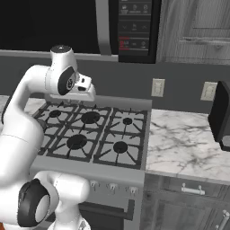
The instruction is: Pick up the pan with the steak in it and place it on the dining table. Then place the steak on the plate.
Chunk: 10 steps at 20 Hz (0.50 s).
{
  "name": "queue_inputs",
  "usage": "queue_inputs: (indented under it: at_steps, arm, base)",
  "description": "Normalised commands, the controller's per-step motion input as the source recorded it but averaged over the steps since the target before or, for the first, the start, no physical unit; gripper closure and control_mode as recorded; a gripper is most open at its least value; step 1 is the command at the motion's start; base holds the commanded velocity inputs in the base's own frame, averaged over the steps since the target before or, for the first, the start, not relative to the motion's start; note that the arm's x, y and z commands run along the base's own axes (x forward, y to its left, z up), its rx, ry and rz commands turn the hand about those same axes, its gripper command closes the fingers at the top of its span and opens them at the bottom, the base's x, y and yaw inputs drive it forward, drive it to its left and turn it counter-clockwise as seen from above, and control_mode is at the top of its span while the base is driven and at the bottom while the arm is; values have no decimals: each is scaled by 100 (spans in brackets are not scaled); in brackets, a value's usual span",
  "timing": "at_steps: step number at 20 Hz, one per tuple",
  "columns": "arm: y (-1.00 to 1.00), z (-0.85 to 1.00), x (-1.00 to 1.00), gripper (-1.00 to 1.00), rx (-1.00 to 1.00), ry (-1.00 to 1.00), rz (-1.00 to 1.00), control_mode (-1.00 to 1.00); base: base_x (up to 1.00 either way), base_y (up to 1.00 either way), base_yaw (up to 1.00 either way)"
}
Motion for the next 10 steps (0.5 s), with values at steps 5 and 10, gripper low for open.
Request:
queue_inputs:
  at_steps: [5, 10]
  arm:
    - [0, -1, 0, -100, 0, 1, 0, -100]
    - [28, -14, -30, -100, 0, 2, 0, -100]
  base:
    - [0, 0, 0]
    - [0, 0, 0]
